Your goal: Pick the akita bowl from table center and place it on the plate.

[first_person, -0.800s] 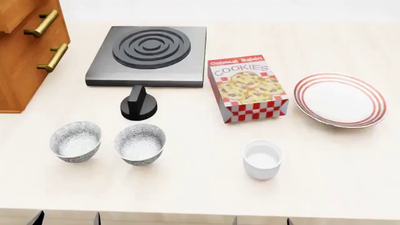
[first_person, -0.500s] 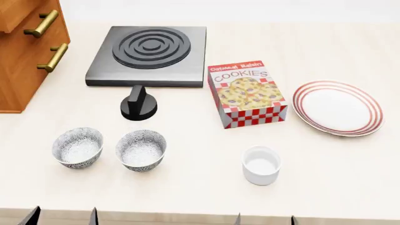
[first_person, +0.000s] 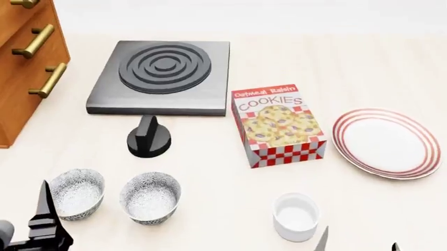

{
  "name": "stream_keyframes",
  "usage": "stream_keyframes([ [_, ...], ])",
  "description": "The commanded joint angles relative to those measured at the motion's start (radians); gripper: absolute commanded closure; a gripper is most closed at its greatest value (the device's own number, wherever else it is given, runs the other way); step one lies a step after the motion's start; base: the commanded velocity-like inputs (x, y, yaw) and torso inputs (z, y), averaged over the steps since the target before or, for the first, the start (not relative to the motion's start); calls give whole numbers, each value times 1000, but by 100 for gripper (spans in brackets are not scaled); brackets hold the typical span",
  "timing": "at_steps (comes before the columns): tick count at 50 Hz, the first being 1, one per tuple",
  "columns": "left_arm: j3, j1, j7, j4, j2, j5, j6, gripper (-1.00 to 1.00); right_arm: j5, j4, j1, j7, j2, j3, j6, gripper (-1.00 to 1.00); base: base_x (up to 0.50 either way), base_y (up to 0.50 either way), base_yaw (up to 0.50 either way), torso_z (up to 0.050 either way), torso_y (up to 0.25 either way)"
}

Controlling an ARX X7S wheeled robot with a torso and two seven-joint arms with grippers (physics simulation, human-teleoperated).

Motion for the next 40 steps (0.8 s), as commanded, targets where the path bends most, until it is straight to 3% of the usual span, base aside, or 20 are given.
stream_keyframes([
  [1, -25, 3, -23, 38, -21, -28, -13, -100, 22, -34, -35, 46, 8, 23, -37, -100, 0, 0, 0, 0, 0],
  [4, -47, -4, -30, 34, -28, -46, -17, -100, 25, -35, -34, 57, 10, 23, -34, -100, 0, 0, 0, 0, 0],
  [22, -51, -20, -51, 23, -41, -66, -17, -100, 44, -40, -24, 93, 35, 9, -2, -100, 487, 0, 0, 0, 0],
  [40, -46, -21, -66, 21, -52, -81, -13, -100, 64, -42, -24, 110, 56, -7, -9, -100, 7, 0, 0, 0, 0],
])
